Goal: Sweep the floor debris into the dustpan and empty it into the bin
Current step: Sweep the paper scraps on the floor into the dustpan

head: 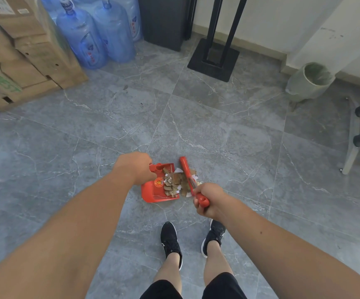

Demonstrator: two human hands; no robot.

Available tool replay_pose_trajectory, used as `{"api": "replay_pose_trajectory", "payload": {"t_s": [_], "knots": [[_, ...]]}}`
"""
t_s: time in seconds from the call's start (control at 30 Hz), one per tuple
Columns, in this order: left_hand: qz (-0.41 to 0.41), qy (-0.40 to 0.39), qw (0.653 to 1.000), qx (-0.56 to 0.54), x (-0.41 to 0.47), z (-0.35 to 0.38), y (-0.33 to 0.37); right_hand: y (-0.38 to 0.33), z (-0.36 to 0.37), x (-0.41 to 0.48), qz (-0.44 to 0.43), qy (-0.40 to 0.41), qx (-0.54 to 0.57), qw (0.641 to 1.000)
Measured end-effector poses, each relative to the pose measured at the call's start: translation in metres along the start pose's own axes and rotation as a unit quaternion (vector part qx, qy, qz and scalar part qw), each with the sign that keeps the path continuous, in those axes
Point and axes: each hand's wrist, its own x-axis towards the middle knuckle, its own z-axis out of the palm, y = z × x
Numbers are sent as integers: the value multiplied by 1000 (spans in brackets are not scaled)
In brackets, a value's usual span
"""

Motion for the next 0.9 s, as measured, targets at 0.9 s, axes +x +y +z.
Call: {"api": "replay_pose_trajectory", "payload": {"t_s": [0.9], "knots": [[22, 29, 999, -26, -12, -2, 11, -56, -26, -63, -58, 37, -50, 996]]}}
